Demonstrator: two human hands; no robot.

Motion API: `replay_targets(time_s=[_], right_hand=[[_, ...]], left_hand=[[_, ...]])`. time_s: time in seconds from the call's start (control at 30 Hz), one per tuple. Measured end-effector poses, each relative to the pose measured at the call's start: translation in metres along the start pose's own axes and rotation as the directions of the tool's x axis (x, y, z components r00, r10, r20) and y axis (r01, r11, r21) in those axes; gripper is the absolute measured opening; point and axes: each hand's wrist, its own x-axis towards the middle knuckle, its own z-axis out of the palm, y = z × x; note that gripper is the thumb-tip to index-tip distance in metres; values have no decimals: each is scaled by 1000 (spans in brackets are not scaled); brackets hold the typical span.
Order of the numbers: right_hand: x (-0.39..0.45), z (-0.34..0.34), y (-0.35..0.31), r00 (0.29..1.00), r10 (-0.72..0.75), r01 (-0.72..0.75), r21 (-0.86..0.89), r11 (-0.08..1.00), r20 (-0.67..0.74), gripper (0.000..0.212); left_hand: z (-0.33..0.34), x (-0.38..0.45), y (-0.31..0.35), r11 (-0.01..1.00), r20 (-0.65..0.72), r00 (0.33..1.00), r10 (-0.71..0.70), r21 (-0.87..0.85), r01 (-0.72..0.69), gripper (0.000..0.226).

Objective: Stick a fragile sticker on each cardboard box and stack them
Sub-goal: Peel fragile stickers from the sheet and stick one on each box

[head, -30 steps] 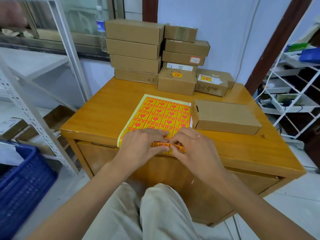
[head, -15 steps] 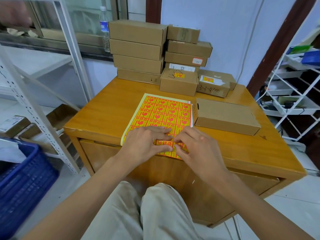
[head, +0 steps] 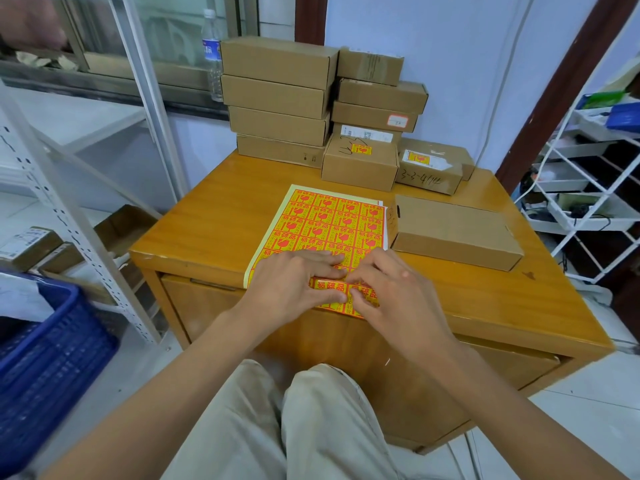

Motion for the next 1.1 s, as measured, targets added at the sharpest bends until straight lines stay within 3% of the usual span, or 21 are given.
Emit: replay_targets(time_s=[0.37, 1.1], right_hand=[[-7, 5, -2, 993, -50, 45, -55, 998, -102, 10], [-5, 1, -1, 993, -65, 60, -47, 997, -94, 6]], left_hand=[[-1, 1, 1, 1000, 9, 1000, -15, -4, 15, 48], [-11, 2, 7, 999, 103, 995, -11, 40, 7, 52]])
